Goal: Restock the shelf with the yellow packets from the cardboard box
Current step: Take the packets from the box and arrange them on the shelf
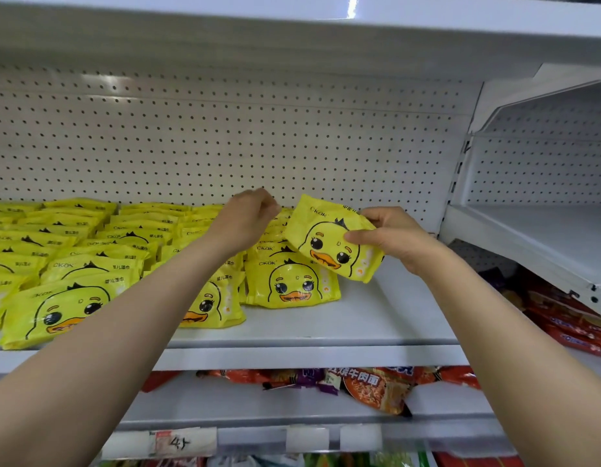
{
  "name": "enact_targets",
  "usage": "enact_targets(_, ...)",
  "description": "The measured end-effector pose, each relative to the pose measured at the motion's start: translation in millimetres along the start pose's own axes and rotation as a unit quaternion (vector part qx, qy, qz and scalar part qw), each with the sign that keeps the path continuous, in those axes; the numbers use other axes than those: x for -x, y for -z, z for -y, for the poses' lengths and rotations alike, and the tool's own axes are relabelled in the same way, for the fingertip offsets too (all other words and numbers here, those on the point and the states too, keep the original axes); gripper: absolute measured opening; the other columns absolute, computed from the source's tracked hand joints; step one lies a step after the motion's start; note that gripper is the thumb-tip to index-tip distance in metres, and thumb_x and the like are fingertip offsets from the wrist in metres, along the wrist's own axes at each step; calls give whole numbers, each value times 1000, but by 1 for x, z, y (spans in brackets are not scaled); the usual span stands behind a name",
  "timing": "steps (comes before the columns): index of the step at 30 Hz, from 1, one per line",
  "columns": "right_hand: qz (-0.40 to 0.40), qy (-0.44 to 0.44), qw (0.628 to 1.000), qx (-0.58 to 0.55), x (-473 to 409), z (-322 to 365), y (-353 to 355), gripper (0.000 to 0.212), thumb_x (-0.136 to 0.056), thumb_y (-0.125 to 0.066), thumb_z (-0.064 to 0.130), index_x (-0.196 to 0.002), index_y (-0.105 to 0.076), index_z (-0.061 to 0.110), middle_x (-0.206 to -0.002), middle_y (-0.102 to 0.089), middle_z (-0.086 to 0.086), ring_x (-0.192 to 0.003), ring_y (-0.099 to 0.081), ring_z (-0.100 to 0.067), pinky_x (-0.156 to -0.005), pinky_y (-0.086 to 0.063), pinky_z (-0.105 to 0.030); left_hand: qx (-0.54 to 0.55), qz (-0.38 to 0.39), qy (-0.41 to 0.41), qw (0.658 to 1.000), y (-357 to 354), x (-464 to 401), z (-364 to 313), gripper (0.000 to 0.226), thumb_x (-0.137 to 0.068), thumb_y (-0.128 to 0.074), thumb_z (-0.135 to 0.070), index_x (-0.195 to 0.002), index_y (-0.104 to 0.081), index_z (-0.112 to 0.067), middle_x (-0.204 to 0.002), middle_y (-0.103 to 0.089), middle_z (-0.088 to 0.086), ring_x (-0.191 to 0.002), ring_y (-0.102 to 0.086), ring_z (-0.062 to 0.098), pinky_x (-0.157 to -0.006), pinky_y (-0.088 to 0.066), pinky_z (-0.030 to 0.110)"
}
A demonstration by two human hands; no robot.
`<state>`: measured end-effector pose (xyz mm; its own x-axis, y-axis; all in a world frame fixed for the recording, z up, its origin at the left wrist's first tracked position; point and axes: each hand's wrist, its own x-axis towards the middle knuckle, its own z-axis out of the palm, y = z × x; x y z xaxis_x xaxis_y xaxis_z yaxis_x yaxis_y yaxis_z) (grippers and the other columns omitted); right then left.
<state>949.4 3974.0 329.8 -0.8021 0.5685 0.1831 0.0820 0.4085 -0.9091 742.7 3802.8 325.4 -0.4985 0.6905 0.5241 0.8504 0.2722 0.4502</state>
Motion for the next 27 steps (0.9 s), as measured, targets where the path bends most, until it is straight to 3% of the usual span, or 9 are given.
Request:
enact_targets(2, 41, 7, 999, 27, 0, -2, -9, 29, -77, -80, 3, -102, -70, 14, -89, -74, -1, -75, -70, -8, -65, -54, -18, -1, 18, -30, 999, 7, 0, -13, 28, -95, -56, -43, -109, -64, -19, -109, -64, -3, -104, -56, 14, -87, -45, 32)
enact_targets(6, 122, -1, 989, 78, -1, -11, -32, 31, -75, -83, 7, -100, -67, 13, -88, -73, -2, -78, -69, -12, -76, -55, -26, -48, 155, -46, 986, 9, 5, -27, 46, -78, -70, -58, -111, -63, -27, -110, -65, -8, -108, -57, 11, -94, -47, 36)
enact_targets(11, 157, -6, 983, 91, -4, -18, -47, 31, -77, -83, 9, -102, -65, 10, -77, -69, 7, -65, -66, -1, -64, -50, -16, -153, 287, -9, 945, -2, 16, -28, 64, -70, -81, -51, -123, -58, -24, -117, -60, -3, -109, -54, 17, -90, -47, 33)
enact_targets(16, 167, -8, 981, 99, -8, -26, -53, 27, -77, -83, 8, -93, -63, 19, -80, -69, 8, -66, -66, 4, -64, -50, -15, -181, 311, 15, 933, -11, 24, -17, 75, -72, -79, -52, -134, -51, -21, -128, -56, 0, -116, -50, 22, -85, -44, 31)
enact_targets(21, 153, 11, 977, 145, -14, -34, -57, 29, -75, -86, 17, -94, -64, 25, -96, -69, 6, -91, -65, -8, -85, -52, -26, -187, 313, 27, 931, -16, 28, -14, 75, -73, -79, -50, -135, -49, -21, -129, -56, 1, -118, -51, 23, -78, -40, 28)
enact_targets(24, 121, 40, 966, 226, -16, -34, -61, 40, -73, -87, 27, -106, -65, 25, -101, -65, 8, -99, -61, -9, -85, -49, -24, -214, 310, 40, 925, -17, 28, -13, 76, -71, -79, -54, -132, -50, -21, -125, -58, 3, -114, -53, 24, -76, -43, 30)
enact_targets(27, 125, 52, 950, 282, -17, -34, -65, 62, -70, -88, 34, -125, -60, 30, -119, -60, 2, -113, -57, -12, -97, -49, -31, -267, 309, 57, 911, -14, 28, -16, 77, -70, -78, -59, -130, -51, -19, -124, -58, 3, -114, -53, 25, -82, -47, 33)
